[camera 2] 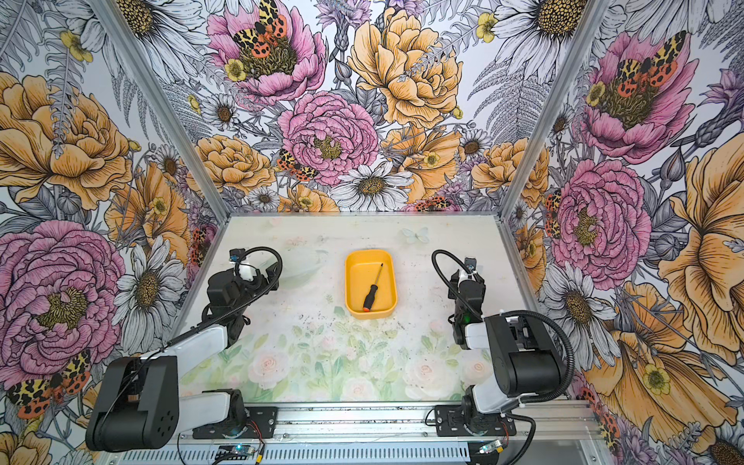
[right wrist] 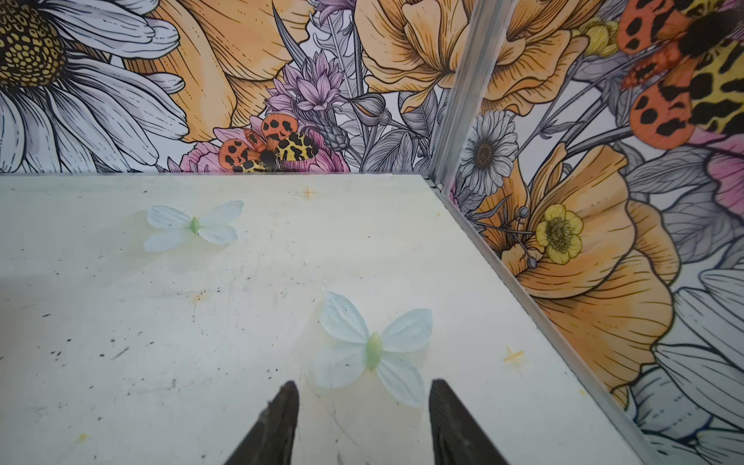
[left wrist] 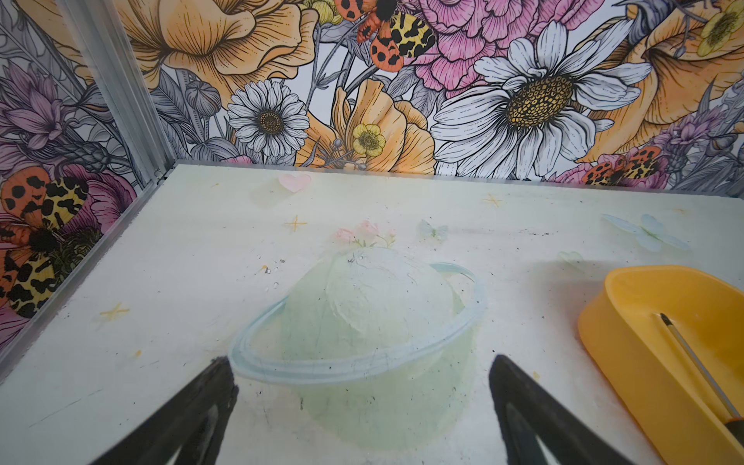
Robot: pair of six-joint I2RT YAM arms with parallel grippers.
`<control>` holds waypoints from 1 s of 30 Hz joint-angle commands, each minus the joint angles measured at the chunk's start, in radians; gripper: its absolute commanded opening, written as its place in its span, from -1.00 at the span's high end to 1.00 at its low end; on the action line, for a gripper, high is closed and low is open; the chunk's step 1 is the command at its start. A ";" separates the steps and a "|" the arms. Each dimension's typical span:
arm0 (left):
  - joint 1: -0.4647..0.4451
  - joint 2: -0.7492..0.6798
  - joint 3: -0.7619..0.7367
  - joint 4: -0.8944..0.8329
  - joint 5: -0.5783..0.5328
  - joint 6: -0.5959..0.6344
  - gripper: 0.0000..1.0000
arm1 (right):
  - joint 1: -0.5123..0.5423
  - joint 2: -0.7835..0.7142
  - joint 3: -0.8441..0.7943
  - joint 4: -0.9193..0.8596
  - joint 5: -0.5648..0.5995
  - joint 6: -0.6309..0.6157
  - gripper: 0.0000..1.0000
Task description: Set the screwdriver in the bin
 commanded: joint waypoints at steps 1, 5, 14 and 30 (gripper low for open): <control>0.017 0.038 -0.011 0.078 0.009 0.019 -0.98 | -0.004 0.007 0.029 0.014 -0.047 0.020 -0.07; 0.026 0.105 -0.001 0.133 0.003 0.023 -0.98 | -0.006 -0.002 0.034 -0.014 -0.051 0.028 -0.07; 0.031 0.240 -0.031 0.334 -0.030 0.040 -0.98 | -0.007 0.003 0.037 -0.007 -0.053 0.026 -0.08; 0.044 0.269 -0.049 0.395 -0.016 0.027 -0.97 | -0.007 0.004 0.037 -0.008 -0.052 0.026 -0.46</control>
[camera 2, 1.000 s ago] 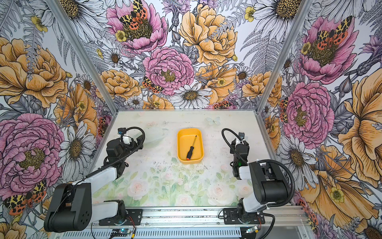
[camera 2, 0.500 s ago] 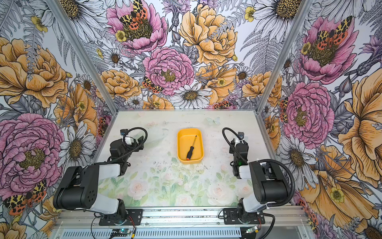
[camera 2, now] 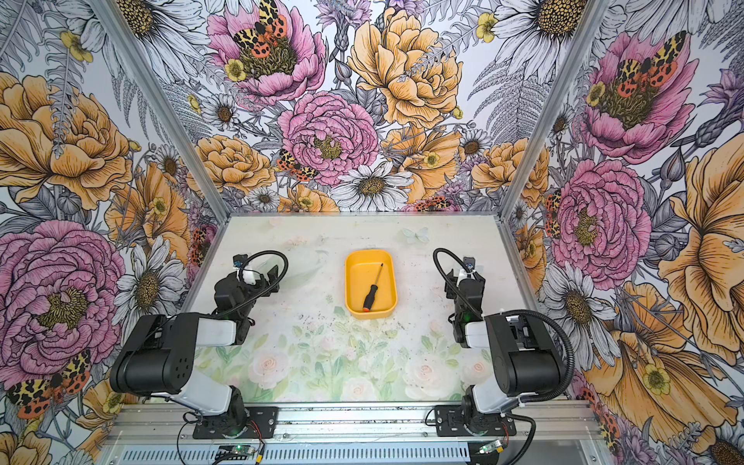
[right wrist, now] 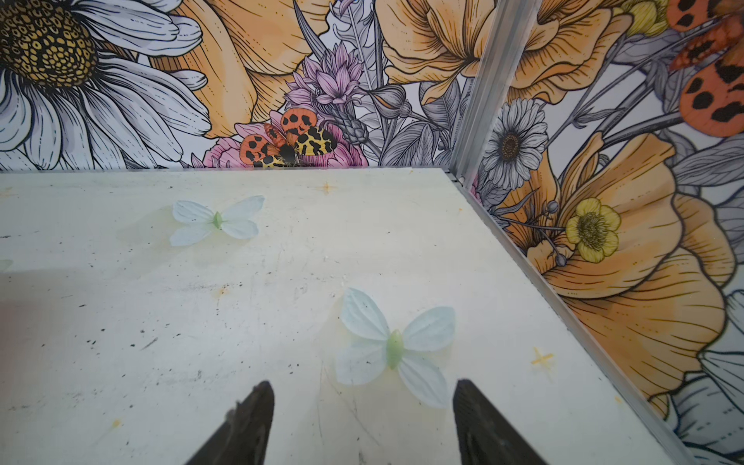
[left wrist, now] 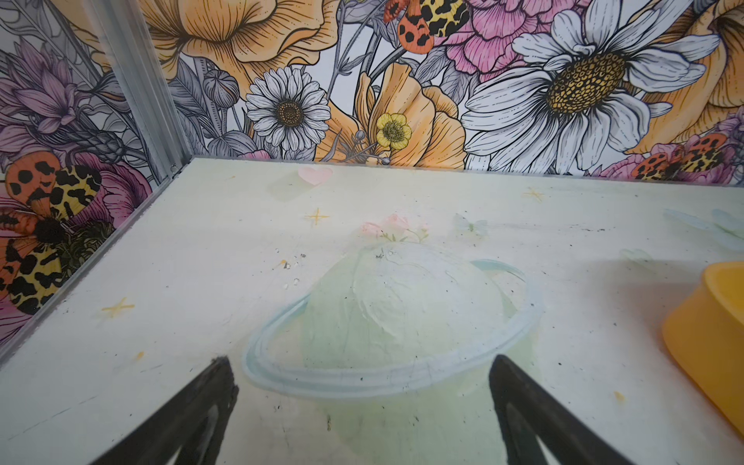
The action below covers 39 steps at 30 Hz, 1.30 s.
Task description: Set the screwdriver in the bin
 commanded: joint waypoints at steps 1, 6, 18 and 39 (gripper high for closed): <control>0.011 0.002 -0.004 0.034 -0.003 0.002 -0.98 | -0.005 0.004 0.025 0.009 -0.005 0.006 -0.48; 0.013 0.003 -0.003 0.033 0.000 -0.002 -0.98 | -0.007 0.004 0.027 0.005 -0.005 0.008 -0.76; 0.012 0.002 -0.005 0.035 -0.002 0.000 -0.97 | -0.009 0.001 0.024 0.005 -0.008 0.010 -0.99; 0.012 0.001 -0.004 0.036 -0.004 0.000 -0.98 | -0.008 0.001 0.022 0.011 -0.005 0.008 -0.99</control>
